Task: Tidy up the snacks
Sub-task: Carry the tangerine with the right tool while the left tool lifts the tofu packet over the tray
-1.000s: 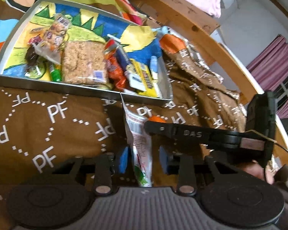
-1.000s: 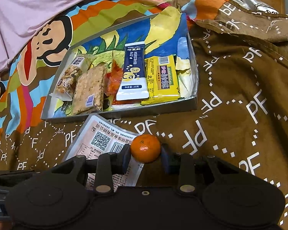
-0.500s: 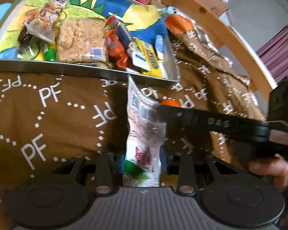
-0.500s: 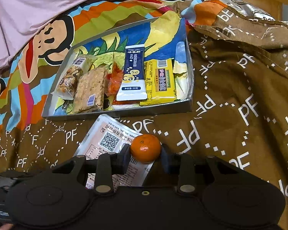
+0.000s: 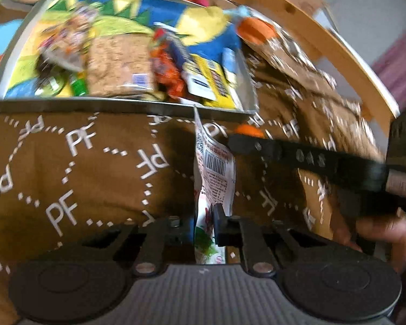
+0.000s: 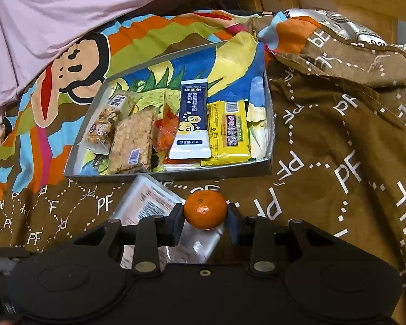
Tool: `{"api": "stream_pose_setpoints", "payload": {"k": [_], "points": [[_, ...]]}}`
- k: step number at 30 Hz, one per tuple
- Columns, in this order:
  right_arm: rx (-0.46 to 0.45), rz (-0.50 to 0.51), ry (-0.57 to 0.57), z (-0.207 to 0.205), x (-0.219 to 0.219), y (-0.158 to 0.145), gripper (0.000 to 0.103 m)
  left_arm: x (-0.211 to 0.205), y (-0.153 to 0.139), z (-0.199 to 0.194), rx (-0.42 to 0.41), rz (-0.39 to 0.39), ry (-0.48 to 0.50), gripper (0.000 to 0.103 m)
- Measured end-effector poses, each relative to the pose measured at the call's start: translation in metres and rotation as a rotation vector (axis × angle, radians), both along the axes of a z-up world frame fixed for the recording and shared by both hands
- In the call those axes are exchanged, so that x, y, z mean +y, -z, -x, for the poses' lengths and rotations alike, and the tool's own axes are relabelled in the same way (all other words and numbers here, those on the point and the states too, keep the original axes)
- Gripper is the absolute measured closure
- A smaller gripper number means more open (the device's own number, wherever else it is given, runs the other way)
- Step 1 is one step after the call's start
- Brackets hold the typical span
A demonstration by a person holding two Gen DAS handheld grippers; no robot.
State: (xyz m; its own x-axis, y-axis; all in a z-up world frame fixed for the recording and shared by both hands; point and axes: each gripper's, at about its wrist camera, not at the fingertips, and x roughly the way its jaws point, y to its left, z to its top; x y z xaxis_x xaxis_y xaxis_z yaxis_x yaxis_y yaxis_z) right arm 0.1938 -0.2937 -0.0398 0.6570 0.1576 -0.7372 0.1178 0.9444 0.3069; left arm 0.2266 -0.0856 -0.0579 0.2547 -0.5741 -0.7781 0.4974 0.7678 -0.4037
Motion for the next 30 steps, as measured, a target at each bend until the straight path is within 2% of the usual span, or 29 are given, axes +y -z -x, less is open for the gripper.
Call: {"api": "stream_pose_setpoints", "payload": {"k": [2,4,8,11,13,19,23,27,30], "points": [[0.0,0.007,-0.001,0.0,0.0,0.0,0.067,-0.009,0.001,0.004,-0.04,-0.051,0.019,0.083],[-0.002,0.011,0.001,0.001,0.0,-0.001,0.067,-0.012,0.003,0.005,-0.053,-0.062,0.034,0.077],[-0.001,0.01,0.008,0.001,-0.001,0.0,0.067,-0.008,0.007,-0.001,-0.012,-0.04,0.013,0.077],[0.0,0.021,0.005,0.0,0.001,0.001,0.067,-0.005,0.002,0.0,-0.019,-0.026,-0.008,0.084],[-0.005,0.034,0.003,0.0,0.002,0.0,0.067,-0.005,-0.006,0.004,-0.061,-0.037,-0.029,0.088],[-0.034,0.068,0.0,0.001,0.003,-0.004,0.067,-0.003,-0.03,0.019,-0.224,-0.118,-0.083,0.092],[-0.064,0.082,-0.006,0.003,0.006,-0.008,0.067,-0.001,-0.043,0.028,-0.327,-0.133,-0.13,0.094],[-0.111,0.112,-0.018,0.005,0.012,-0.013,0.067,0.003,-0.05,0.027,-0.358,-0.073,-0.172,0.094],[-0.136,0.119,-0.029,0.005,0.015,-0.016,0.067,0.004,-0.047,0.023,-0.35,-0.075,-0.199,0.094]]}}
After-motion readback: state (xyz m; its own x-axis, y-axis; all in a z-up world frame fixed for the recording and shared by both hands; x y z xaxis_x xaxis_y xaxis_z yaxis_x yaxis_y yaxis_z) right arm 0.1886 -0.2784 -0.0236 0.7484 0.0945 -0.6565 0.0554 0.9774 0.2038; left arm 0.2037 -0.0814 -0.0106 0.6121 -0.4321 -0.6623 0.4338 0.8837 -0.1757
